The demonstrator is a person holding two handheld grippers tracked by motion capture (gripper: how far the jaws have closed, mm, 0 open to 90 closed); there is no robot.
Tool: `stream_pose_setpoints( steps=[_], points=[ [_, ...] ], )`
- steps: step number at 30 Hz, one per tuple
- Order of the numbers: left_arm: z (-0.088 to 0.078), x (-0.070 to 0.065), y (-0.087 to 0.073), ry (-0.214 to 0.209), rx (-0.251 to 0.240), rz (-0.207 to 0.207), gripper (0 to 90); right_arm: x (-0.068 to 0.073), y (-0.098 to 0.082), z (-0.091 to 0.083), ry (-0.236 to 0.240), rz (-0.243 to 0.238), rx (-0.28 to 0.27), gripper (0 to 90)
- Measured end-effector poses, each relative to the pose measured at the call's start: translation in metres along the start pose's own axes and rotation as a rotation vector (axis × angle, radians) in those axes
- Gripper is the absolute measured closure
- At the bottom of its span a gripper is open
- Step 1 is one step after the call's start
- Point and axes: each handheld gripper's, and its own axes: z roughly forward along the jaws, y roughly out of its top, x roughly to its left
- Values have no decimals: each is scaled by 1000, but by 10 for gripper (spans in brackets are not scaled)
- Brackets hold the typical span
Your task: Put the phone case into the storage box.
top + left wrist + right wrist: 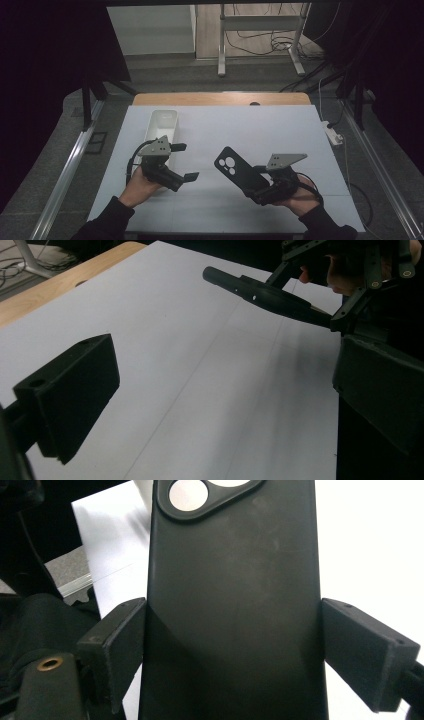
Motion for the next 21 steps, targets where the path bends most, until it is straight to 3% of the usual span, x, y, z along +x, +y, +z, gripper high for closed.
stream_pose_setpoints(
  steps=[9, 13, 21],
  points=[
    [-2, -6, -5, -41, -17, 16, 0, 5, 1, 5, 72, -20, -22, 146],
    [-1, -8, -4, -61, -19, 42, 0, 8, 2, 8, 104, -37, -29, 146],
    [2, -8, -5, -96, -26, 40, 0, 10, 5, 10, 155, -59, -61, 145]
  ],
)
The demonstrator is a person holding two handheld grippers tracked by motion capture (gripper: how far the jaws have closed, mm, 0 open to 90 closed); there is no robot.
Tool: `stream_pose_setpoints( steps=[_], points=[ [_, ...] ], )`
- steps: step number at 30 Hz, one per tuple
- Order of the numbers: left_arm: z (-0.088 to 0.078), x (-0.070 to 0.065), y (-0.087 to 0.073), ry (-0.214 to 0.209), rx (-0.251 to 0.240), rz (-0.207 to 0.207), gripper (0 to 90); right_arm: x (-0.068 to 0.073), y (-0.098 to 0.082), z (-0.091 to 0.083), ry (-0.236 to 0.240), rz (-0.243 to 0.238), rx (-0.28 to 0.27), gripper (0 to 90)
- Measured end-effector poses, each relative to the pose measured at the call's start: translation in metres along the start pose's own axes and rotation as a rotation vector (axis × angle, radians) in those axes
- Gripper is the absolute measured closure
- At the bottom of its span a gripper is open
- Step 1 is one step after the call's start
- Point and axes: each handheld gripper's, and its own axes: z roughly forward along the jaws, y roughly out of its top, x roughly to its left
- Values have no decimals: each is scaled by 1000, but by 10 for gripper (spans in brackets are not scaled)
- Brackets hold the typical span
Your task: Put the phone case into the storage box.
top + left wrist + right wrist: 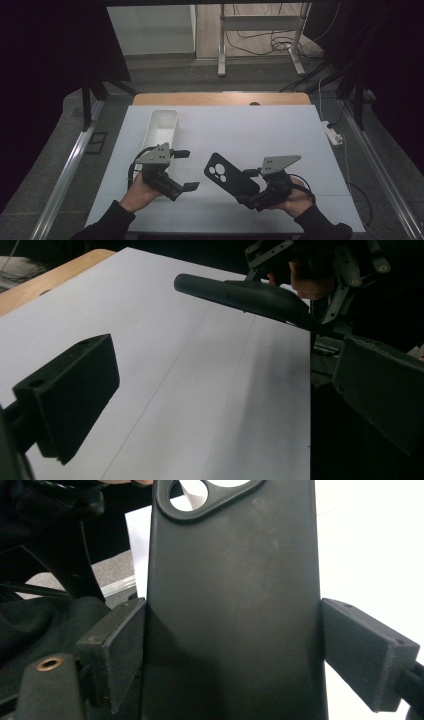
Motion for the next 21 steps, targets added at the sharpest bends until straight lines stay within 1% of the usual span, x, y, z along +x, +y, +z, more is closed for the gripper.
stream_pose_setpoints(
  steps=[5, 7, 9, 15, 17, 19, 21],
  points=[
    [2, 0, 0, -27, -15, -9, 0, 2, 3, 3, 27, -15, -9, 145],
    [2, 0, -1, -33, -14, -6, 0, 3, 4, 5, 39, -20, -11, 145],
    [3, -1, -1, -41, -14, -1, 0, 4, 5, 6, 44, -25, -12, 145],
    [7, -3, 1, -78, -12, 12, 0, 7, 8, 10, 87, -33, -25, 144],
    [9, -4, 2, -98, -12, 15, 0, 8, 10, 12, 97, -36, -28, 145],
    [10, -6, 2, -103, -8, 25, 0, 9, 11, 14, 106, -43, -28, 144],
    [12, -7, 3, -127, -9, 33, 0, 10, 12, 16, 113, -48, -27, 144]
  ],
)
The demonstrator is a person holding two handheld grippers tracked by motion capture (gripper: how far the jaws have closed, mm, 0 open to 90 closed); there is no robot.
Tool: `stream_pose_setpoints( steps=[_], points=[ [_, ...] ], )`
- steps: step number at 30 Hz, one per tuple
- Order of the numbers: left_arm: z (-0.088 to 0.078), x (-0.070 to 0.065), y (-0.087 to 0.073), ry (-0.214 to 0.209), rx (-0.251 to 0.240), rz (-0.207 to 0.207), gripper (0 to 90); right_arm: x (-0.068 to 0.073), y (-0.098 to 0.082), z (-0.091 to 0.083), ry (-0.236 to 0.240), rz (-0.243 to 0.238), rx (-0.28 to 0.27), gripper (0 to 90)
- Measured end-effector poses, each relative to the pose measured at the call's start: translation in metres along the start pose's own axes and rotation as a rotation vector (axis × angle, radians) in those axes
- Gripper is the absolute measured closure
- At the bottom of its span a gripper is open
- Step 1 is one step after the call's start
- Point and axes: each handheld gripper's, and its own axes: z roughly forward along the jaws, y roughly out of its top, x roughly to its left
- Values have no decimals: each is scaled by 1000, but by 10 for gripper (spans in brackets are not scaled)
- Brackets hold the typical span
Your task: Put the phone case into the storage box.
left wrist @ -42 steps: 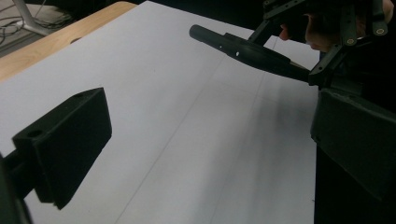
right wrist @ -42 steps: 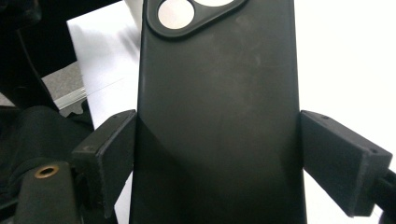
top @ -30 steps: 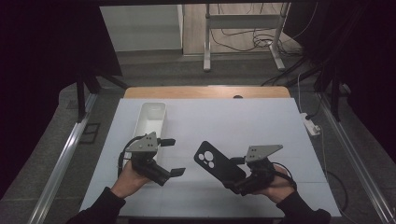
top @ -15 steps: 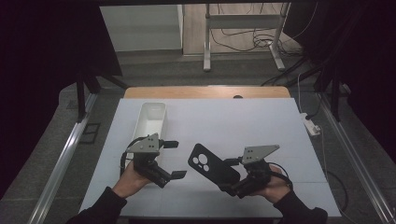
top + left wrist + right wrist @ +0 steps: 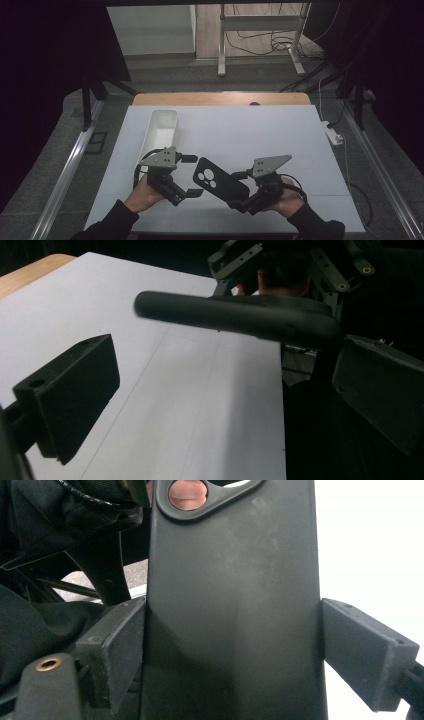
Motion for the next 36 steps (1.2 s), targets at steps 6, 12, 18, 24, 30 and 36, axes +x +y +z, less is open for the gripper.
stream_pose_setpoints(
  steps=[6, 12, 18, 24, 30, 36],
  points=[
    [3, -1, 1, -42, -19, 5, 0, 1, 2, 4, 24, -4, -10, 144],
    [3, 0, 1, -89, -47, -2, 0, 2, 3, 6, 47, -15, -18, 143],
    [5, 0, 2, -133, -59, -6, 5, 4, 3, 7, 65, -31, -23, 143],
    [5, 1, 1, -170, -71, -13, 38, 4, 3, 8, 87, -42, -24, 142],
    [3, 2, 0, -189, -83, -22, 97, 5, 2, 7, 102, -48, -19, 142],
    [3, 3, 1, -205, -70, -47, 131, 5, 1, 8, 88, -73, -5, 140]
  ],
)
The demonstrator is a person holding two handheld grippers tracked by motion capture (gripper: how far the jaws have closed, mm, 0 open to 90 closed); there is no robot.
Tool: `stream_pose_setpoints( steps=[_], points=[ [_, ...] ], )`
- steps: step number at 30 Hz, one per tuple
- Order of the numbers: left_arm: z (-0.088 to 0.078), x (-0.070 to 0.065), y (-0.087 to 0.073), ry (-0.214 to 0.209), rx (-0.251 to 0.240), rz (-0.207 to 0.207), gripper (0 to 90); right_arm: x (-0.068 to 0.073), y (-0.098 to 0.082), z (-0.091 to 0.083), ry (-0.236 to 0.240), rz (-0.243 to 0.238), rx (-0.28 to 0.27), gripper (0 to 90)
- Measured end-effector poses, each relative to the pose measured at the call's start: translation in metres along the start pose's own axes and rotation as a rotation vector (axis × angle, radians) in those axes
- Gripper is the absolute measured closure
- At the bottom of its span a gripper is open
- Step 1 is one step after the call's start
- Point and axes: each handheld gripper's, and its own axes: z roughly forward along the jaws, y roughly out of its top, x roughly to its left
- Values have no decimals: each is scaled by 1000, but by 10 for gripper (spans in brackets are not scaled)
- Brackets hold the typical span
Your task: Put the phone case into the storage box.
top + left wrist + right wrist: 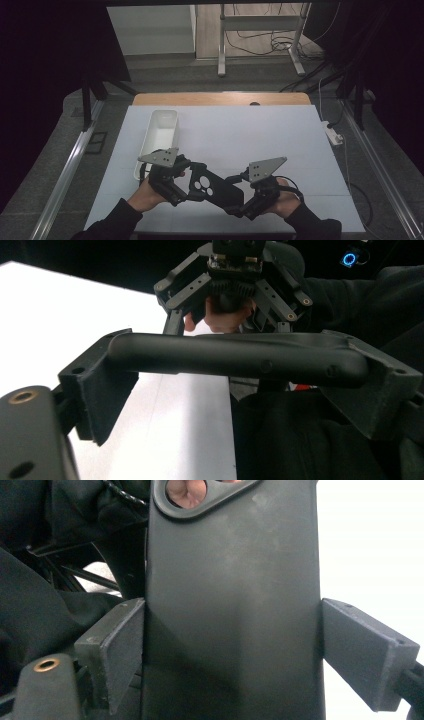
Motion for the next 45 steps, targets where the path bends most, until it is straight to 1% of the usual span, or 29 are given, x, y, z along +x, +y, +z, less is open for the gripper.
stream_pose_setpoints(
  steps=[5, 6, 8, 10, 11, 13, 14, 15, 17, 19, 22, 26, 27, 28, 30, 31, 34, 35, 36, 37, 40, 42, 43, 45],
  points=[
    [0, -1, 2, 16, 25, 3, 142, 0, -1, 1, -18, -18, 9, 136],
    [1, -2, 2, 20, 28, 0, 144, 1, -1, 2, -29, -30, 10, 134],
    [1, -2, 3, 26, 34, -3, 145, 1, -1, 2, -37, -34, 17, 132],
    [1, -3, 4, 40, 40, -2, 147, 1, -1, 3, -43, -45, 20, 129],
    [2, -3, 4, 45, 41, -7, 148, 1, -1, 4, -55, -49, 24, 126],
    [2, -4, 5, 64, 50, -8, 149, 0, -1, 5, -63, -47, 30, 110],
    [2, -4, 5, 64, 50, -8, 149, 0, -1, 6, -73, -47, 32, 103],
    [2, -4, 6, 73, 59, -10, 149, 0, -1, 6, -96, -47, 43, 85],
    [3, -4, 7, 85, 67, -11, 149, 0, 0, 7, -104, -45, 46, 77],
    [2, -4, 7, 95, 72, -18, 149, 0, -1, 6, -129, -36, 50, 65],
    [1, -5, 9, 124, 84, -22, 149, -1, -1, 5, -150, -25, 50, 39],
    [-1, -4, 11, 179, 100, -32, 149, -2, -2, 2, -175, 4, 48, 5],
    [-2, -3, 12, 200, 106, -32, 149, -2, -3, 2, -182, 7, 50, 4],
    [-2, -2, 12, 208, 111, -38, 148, -3, -3, 1, -202, 11, 60, 0],
    [-3, -1, 14, 236, 115, -57, 148, -4, -5, 1, -220, 19, 62, 0],
    [-3, -1, 14, 250, 120, -61, 148, -4, -5, 1, -237, 23, 67, 0],
    [-4, 2, 16, 287, 131, -77, 147, -4, -7, 2, -288, 27, 64, 0],
    [-5, 3, 17, 299, 129, -89, 147, -4, -7, 2, -297, 26, 66, 0],
    [-5, 3, 17, 299, 129, -89, 148, -4, -7, 2, -297, 26, 66, 0],
    [-5, 4, 18, 309, 128, -96, 148, -4, -8, 2, -321, 24, 70, 0],
    [-6, 7, 19, 346, 140, -114, 147, -4, -7, 2, -352, 27, 74, 0],
    [-6, 8, 20, 370, 143, -130, 147, -5, -7, 2, -358, 33, 70, 0],
    [-6, 9, 21, 375, 143, -136, 147, -5, -7, 3, -361, 41, 66, 0],
    [-6, 11, 23, 399, 140, -158, 147, -6, -8, 3, -364, 51, 72, 0]
  ],
)
